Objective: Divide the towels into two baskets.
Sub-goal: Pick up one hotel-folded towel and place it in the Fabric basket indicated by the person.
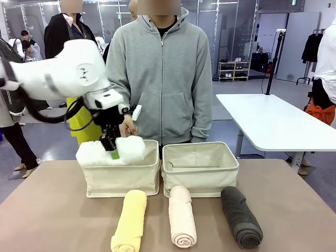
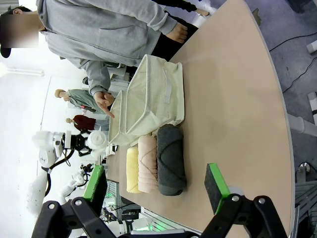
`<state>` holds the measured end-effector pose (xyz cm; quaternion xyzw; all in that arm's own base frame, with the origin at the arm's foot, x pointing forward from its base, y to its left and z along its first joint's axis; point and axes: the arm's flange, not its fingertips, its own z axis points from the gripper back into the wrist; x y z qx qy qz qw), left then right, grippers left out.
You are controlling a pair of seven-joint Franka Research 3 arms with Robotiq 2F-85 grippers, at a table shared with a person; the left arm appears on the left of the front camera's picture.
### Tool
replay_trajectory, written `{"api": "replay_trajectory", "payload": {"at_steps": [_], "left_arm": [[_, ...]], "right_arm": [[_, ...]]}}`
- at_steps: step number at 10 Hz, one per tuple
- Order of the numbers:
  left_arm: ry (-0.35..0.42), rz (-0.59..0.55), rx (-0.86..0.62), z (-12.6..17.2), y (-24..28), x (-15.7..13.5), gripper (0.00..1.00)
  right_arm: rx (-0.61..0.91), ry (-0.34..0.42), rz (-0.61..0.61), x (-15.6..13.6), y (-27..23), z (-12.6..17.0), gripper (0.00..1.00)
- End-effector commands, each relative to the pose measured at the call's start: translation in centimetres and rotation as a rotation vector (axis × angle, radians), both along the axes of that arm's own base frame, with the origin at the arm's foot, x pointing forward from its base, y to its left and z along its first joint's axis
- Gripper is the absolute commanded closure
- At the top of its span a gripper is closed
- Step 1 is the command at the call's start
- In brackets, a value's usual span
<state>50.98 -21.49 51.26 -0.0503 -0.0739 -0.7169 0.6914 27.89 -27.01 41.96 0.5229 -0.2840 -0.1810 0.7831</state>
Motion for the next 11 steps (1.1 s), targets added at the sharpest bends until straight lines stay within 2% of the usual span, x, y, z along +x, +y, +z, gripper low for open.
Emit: {"api": "replay_trajectory", "payload": {"at_steps": [1,4,7,9,10,11], "left_arm": [[-0.04,-0.117,0.052,1.2,-0.7,3.6,0.59],[-0.039,-0.093,0.051,-1.7,-0.8,9.0,0.59],[-0.053,-0.042,0.038,-4.7,-0.5,12.5,0.59],[-0.055,-0.011,0.062,-6.1,-0.5,13.6,0.59],[-0.053,-0.012,0.043,-6.3,-0.5,13.7,0.49],[-0.056,0.0,0.041,-6.4,-0.5,13.9,0.28]], "right_arm": [[0.013,-0.015,-0.001,-0.2,-0.1,0.3,0.0],[0.013,-0.015,-0.001,-0.2,-0.1,0.3,0.0],[0.013,-0.015,-0.001,-0.2,-0.1,0.3,0.0],[0.013,-0.015,-0.001,-0.2,-0.1,0.3,0.0],[0.013,-0.015,-0.001,-0.2,-0.1,0.3,0.0],[0.013,-0.015,-0.001,-0.2,-0.1,0.3,0.0]]}}
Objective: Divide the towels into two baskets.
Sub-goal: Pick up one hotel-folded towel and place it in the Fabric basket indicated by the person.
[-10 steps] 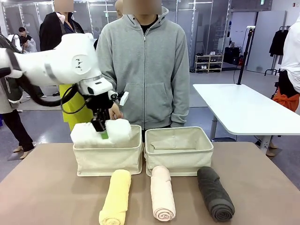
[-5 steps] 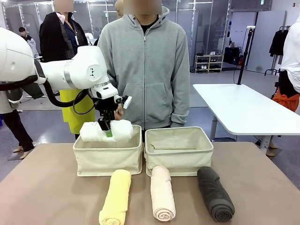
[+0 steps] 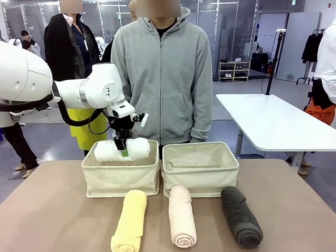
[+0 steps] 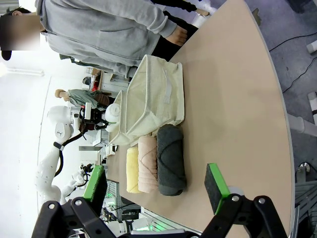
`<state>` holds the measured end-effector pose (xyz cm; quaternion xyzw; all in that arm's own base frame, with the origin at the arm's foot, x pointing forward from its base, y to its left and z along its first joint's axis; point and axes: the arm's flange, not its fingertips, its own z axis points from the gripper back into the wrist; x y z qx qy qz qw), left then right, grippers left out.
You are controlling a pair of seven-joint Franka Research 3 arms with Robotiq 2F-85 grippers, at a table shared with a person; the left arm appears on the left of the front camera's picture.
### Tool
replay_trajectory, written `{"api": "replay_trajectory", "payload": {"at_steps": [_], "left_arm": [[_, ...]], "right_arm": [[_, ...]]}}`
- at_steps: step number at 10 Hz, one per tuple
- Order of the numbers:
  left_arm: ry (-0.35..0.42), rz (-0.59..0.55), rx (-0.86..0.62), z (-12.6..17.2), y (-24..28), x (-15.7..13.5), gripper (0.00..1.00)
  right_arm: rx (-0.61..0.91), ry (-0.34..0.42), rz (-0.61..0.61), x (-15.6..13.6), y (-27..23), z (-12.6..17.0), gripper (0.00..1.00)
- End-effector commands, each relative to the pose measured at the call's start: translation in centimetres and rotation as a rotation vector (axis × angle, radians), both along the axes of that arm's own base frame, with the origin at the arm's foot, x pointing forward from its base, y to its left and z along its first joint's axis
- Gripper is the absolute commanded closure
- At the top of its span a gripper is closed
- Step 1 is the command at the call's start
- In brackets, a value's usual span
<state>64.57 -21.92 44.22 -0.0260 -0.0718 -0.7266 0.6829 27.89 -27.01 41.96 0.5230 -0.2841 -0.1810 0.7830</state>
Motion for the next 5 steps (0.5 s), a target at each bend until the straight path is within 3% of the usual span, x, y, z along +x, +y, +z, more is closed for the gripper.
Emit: {"api": "replay_trajectory", "payload": {"at_steps": [1,2,5], "left_arm": [[-0.023,0.018,0.013,0.53,-0.19,0.22,0.14],[-0.024,0.02,0.015,0.46,-0.2,0.13,0.0],[-0.032,0.035,0.023,0.63,-0.22,-0.61,0.0]], "right_arm": [[0.013,-0.014,0.0,-0.21,-0.08,0.32,0.0],[0.013,-0.014,0.0,-0.21,-0.08,0.32,0.0],[0.013,-0.014,0.0,-0.21,-0.08,0.32,0.0]]}}
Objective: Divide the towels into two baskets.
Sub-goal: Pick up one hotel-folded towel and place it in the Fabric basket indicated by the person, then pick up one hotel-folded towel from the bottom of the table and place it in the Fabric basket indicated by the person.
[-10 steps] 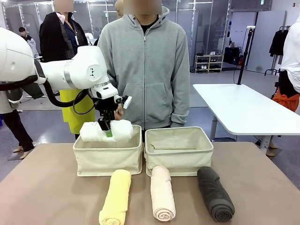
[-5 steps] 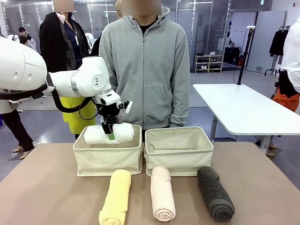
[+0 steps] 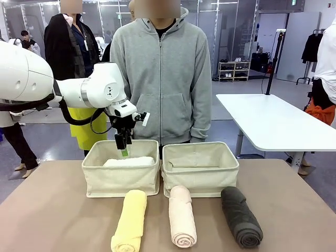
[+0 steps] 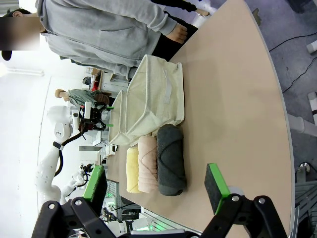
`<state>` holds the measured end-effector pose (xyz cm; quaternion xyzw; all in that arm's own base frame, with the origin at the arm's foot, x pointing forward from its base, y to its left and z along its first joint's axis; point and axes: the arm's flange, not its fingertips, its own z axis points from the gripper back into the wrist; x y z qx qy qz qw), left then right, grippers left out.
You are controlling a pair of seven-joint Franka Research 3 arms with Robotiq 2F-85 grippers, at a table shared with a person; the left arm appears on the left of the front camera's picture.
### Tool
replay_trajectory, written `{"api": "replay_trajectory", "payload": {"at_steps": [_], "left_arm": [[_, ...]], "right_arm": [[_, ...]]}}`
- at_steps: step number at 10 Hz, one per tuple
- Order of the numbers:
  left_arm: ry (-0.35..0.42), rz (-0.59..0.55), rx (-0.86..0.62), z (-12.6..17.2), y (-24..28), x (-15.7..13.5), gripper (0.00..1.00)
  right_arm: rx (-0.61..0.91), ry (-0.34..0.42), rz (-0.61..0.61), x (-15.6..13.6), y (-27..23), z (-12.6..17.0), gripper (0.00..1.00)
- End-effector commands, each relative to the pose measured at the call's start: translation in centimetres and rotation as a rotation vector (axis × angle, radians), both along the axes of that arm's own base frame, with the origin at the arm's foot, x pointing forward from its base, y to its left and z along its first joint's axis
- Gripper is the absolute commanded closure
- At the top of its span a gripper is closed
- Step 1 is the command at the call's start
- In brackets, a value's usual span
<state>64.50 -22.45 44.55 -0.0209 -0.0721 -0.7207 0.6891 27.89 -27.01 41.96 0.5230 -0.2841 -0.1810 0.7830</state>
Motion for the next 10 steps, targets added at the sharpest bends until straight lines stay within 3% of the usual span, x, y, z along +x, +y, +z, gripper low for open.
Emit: {"api": "replay_trajectory", "payload": {"at_steps": [1,2,10], "left_arm": [[-0.037,0.038,0.007,0.8,0.6,-1.7,0.0],[0.0,0.0,0.0,0.0,0.0,0.0,0.0],[0.003,0.004,-0.005,-0.1,-0.3,-0.1,0.0]], "right_arm": [[0.013,-0.014,0.0,-0.2,-0.1,0.3,0.0],[0.013,-0.014,0.0,-0.2,-0.1,0.3,0.0],[0.013,-0.014,0.0,-0.2,-0.1,0.3,0.0]]}}
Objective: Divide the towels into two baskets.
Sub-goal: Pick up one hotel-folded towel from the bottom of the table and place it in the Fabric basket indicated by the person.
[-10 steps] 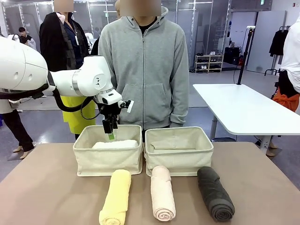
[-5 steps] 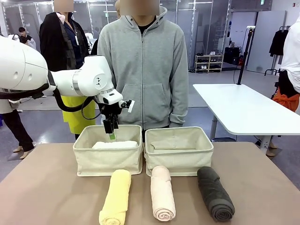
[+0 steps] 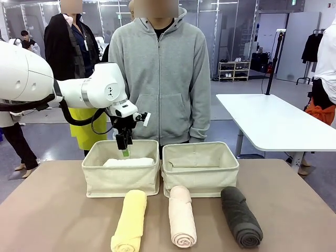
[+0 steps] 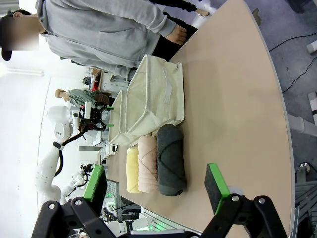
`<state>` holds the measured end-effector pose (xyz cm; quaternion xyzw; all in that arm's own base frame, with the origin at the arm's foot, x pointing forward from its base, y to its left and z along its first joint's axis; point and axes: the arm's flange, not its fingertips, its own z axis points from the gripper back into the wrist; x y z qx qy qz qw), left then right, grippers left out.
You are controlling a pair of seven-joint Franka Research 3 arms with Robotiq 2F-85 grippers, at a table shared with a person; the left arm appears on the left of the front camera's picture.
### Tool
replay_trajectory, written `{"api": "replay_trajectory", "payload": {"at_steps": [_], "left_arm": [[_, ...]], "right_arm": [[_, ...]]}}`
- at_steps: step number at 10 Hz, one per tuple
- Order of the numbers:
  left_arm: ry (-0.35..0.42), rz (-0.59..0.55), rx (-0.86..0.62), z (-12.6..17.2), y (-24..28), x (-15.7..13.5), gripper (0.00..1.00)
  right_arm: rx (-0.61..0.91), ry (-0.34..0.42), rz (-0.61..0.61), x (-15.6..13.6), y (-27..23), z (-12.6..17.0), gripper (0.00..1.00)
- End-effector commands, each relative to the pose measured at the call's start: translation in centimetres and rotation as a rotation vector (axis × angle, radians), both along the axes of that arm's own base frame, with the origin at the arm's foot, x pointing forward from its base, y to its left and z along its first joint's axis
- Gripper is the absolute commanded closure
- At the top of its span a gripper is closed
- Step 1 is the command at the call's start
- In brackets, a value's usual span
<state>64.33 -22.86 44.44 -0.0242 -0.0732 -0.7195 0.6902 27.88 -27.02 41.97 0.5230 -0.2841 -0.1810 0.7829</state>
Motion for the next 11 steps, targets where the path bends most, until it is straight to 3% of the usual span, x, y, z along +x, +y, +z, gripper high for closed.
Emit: {"api": "replay_trajectory", "payload": {"at_steps": [1,3,5,7,11], "left_arm": [[-0.011,0.042,-0.015,2.5,1.1,-0.5,0.0],[0.037,0.152,-0.164,6.6,4.6,-4.3,0.0],[0.173,0.294,-0.316,8.7,9.6,-9.2,0.0],[0.278,0.4,-0.487,8.4,14.7,-14.3,0.0],[0.51,0.664,-0.78,4.8,27.8,-20.8,0.0]], "right_arm": [[0.013,-0.014,0.0,-0.2,-0.1,0.3,0.0],[0.013,-0.014,0.0,-0.2,-0.1,0.3,0.0],[0.013,-0.014,0.0,-0.2,-0.1,0.3,0.0],[0.013,-0.014,0.0,-0.2,-0.1,0.3,0.0],[0.013,-0.014,0.0,-0.2,-0.1,0.3,0.0]]}}
